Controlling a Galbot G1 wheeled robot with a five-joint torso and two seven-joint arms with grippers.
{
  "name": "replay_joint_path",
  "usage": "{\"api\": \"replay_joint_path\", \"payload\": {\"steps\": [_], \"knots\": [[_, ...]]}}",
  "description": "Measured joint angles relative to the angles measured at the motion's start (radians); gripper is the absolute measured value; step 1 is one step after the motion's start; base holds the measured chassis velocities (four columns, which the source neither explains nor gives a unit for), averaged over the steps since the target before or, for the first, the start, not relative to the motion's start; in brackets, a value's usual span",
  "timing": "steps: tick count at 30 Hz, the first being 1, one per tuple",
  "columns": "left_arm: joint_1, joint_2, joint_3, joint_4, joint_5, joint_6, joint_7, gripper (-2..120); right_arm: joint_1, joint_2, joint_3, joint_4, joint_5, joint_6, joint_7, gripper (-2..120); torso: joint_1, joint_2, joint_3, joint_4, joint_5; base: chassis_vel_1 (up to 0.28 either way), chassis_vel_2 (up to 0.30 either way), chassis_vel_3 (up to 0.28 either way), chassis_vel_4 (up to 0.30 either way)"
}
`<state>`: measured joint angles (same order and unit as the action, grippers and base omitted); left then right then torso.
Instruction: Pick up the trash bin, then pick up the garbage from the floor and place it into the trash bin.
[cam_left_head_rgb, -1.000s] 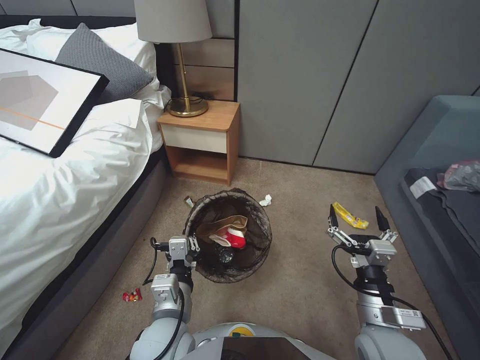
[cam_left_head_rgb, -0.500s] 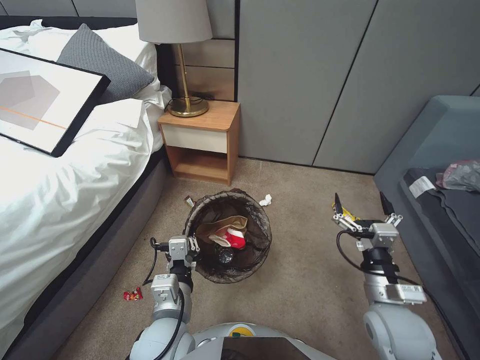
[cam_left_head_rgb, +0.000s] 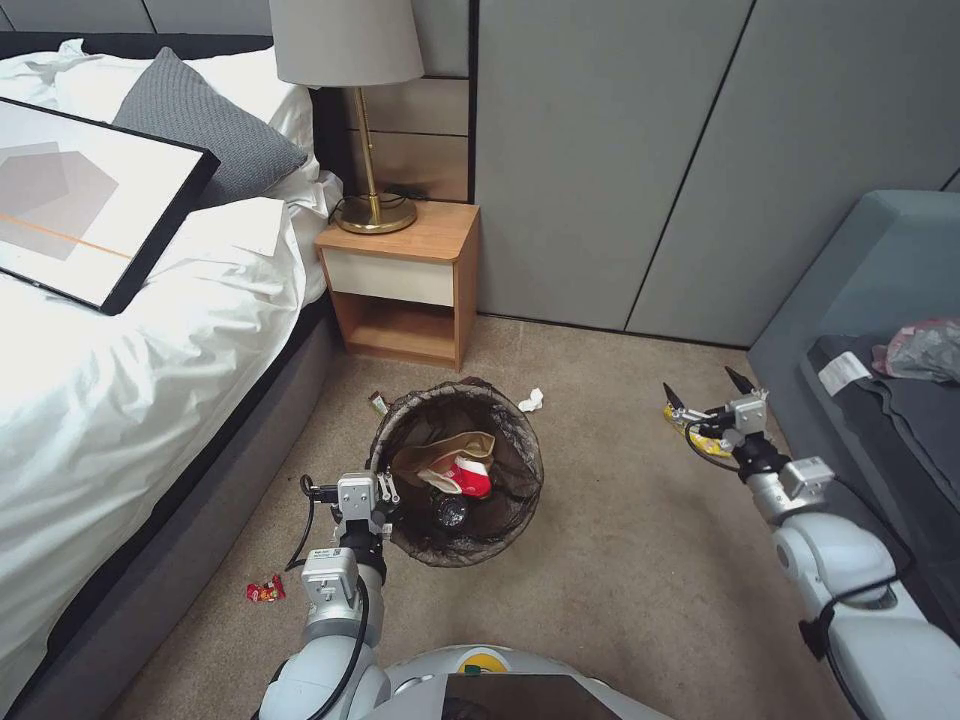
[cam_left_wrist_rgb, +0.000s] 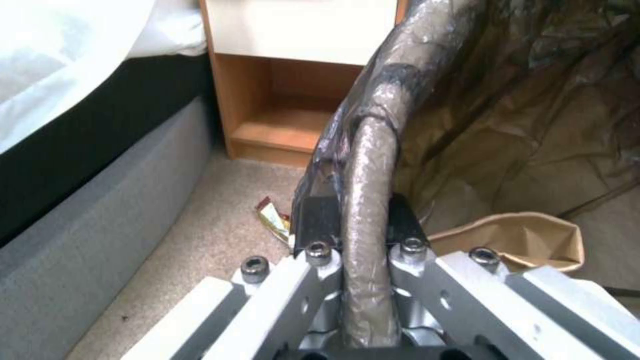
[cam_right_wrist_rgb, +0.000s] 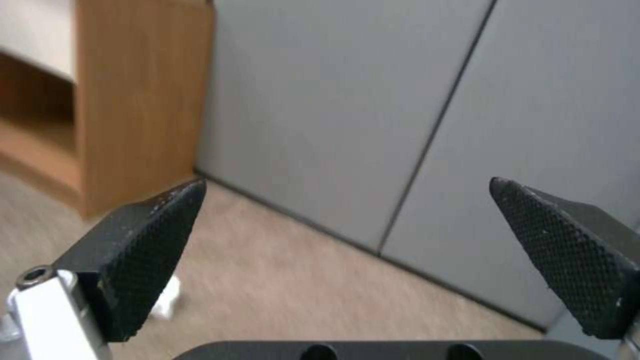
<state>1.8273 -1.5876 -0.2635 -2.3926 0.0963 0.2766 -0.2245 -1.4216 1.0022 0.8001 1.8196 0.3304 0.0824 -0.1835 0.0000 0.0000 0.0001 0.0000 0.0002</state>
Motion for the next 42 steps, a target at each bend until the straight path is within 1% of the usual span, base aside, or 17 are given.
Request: {"api": "replay_joint_path", "payload": {"steps": [2,3,5,6,9,12,16,17,18,21,22,23,24,27,30,37,42], "knots": [[0.0,0.0,0.0,0.0,0.0,0.0,0.0,0,0.08,-0.045,-0.035,-0.117,-0.01,-0.041,-0.018,100,0.0,0.0,0.0,0.0001,0.0001,0.0,0.0,0.0,0.0],[0.0,0.0,0.0,0.0,0.0,0.0,0.0,0,0.08,-0.045,-0.035,-0.117,-0.01,-0.041,-0.018,100,0.0,0.0,0.0,0.0001,0.0001,0.0,0.0,0.0,0.0],[0.0,0.0,0.0,0.0,0.0,0.0,0.0,0,0.142,-0.067,-0.057,-0.213,-0.039,-0.056,-0.048,100,0.0,0.0,0.0,0.0,0.0001,0.0,0.0,0.0,0.0],[0.0,0.0,0.0,0.0,0.0,0.0,0.0,0,0.142,-0.067,-0.057,-0.213,-0.039,-0.056,-0.048,100,0.0,0.0,0.0,0.0,0.0001,0.0,0.0,0.0,0.0],[0.0,0.0,0.0,0.0,0.0,0.0,0.0,0,0.249,-0.088,-0.09,-0.372,-0.116,-0.054,-0.101,100,0.0,0.0,0.0,0.0,0.0002,0.0,0.0,0.0,0.0],[0.0,0.0,0.0,0.0,0.0,0.0,0.0,0,0.27,-0.09,-0.095,-0.402,-0.135,-0.048,-0.111,100,0.0,0.0,0.0,0.0,0.0002,0.0,0.0,0.0,0.0],[0.0,0.0,0.0,0.0,0.0,0.0,0.0,0,0.355,-0.096,-0.122,-0.529,-0.205,-0.018,-0.143,100,0.0,0.0,0.0,0.0002,-0.0001,0.0,0.0,0.0,0.0],[0.0,0.0,0.0,0.0,0.0,0.0,0.0,0,0.377,-0.097,-0.131,-0.566,-0.221,-0.012,-0.15,100,0.0,0.0,0.0,0.0002,-0.0001,0.0,0.0,0.0,0.0],[0.0,0.0,0.0,0.0,0.0,0.0,0.0,0,0.377,-0.097,-0.131,-0.566,-0.221,-0.012,-0.15,100,0.0,0.0,0.0,0.0002,-0.0001,0.0,0.0,0.0,0.0],[0.0,0.0,0.0,0.0,0.0,0.0,0.0,0,0.445,-0.096,-0.161,-0.683,-0.262,-0.003,-0.17,100,0.0,0.0,0.0,0.0,0.0,0.0,0.0,0.0,0.0],[0.0,0.0,0.0,0.0,0.0,0.0,0.0,0,0.445,-0.096,-0.161,-0.683,-0.262,-0.003,-0.17,100,0.0,0.0,0.0,0.0,0.0,0.0,0.0,0.0,0.0],[0.0,0.0,0.0,0.0,0.0,0.0,0.0,0,0.474,-0.093,-0.176,-0.732,-0.277,-0.001,-0.176,100,0.0,0.0,0.0,-0.0001,-0.0001,0.0,0.0,0.0,0.0],[0.0,0.0,0.0,0.0,0.0,0.0,0.0,0,0.474,-0.093,-0.176,-0.732,-0.277,-0.001,-0.176,100,0.0,0.0,0.0,-0.0001,-0.0001,0.0,0.0,0.0,0.0],[0.0,0.0,0.0,0.0,0.0,0.0,0.0,0,0.539,-0.083,-0.217,-0.828,-0.298,-0.008,-0.182,100,0.0,0.0,0.0,0.0001,-0.0001,0.0,0.0,0.0,0.0],[0.0,0.0,0.0,0.0,0.0,0.0,0.0,0,0.579,-0.071,-0.234,-0.878,-0.318,-0.011,-0.189,100,0.0,0.0,0.0,0.0,-0.0001,0.0,0.0,0.0,0.0],[0.0,0.0,0.0,0.0,0.0,0.0,0.0,0,0.69,-0.034,-0.24,-1.036,-0.364,-0.015,-0.202,100,0.0,0.0,0.0,0.0,-0.0003,0.0,0.0,0.0,0.0],[0.0,0.0,0.0,0.0,0.0,0.0,0.0,0,0.731,-0.021,-0.238,-1.104,-0.356,-0.03,-0.198,100,0.0,0.0,0.0,0.0001,-0.0003,0.0,0.0,0.0,0.0]]}}
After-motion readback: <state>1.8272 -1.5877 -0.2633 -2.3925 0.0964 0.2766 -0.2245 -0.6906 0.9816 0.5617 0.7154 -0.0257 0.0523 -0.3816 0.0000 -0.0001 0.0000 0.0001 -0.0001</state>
